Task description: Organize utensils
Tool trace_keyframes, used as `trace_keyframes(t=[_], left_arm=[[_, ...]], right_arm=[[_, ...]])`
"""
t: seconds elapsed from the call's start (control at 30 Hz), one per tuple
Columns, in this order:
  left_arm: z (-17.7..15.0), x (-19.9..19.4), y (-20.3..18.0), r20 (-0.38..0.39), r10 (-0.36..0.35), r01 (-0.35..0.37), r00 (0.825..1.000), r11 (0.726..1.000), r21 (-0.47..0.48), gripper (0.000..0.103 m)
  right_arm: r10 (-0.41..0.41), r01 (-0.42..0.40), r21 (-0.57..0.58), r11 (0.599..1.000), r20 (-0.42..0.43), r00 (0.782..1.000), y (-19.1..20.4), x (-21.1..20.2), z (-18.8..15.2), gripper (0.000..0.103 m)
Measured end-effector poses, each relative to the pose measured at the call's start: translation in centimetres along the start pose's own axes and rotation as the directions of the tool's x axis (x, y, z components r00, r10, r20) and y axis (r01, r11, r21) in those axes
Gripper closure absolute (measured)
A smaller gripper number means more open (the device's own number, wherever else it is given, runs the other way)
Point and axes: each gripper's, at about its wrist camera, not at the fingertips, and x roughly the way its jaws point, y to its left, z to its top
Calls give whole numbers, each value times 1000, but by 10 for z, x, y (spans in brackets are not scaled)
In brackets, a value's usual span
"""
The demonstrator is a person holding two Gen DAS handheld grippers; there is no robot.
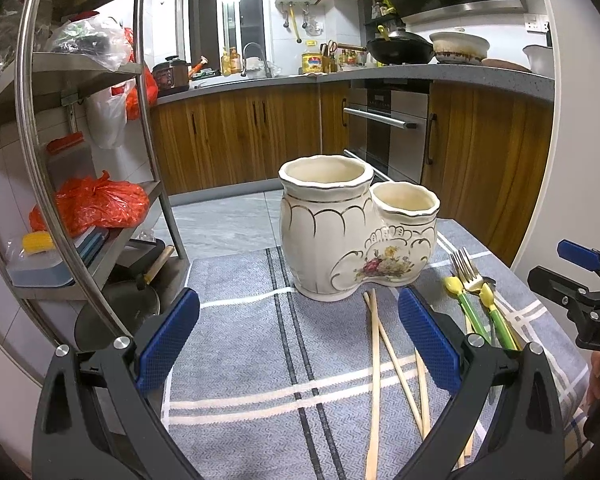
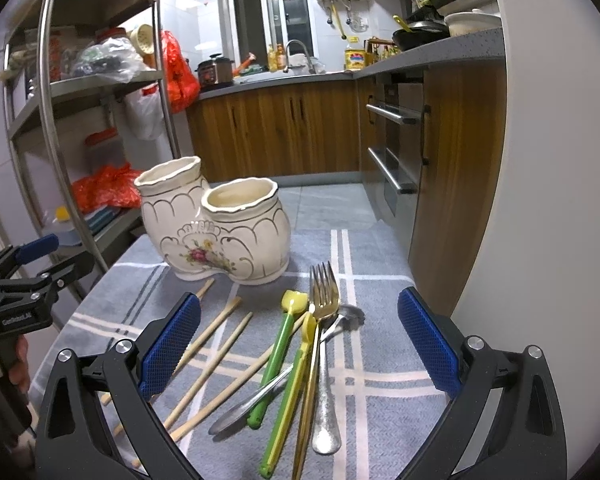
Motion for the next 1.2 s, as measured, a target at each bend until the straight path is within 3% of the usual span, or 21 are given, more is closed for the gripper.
trace_keyframes(t=[0.77, 1.07, 1.2], left_arm=[[-2, 6, -5, -13, -3, 3, 1000, 1000, 11, 5], [-13, 29, -7, -101, -29, 33, 994, 999, 42, 5], [-20, 41, -10, -159, -41, 50, 986, 997, 57, 5]], right_arm=[[-6, 6, -6, 1000, -13, 1000, -2, 5, -4, 5], [-52, 48, -45, 998, -95, 994, -9, 29, -14, 5], [-38, 35, -22, 999, -145, 989, -13, 43, -16, 12]])
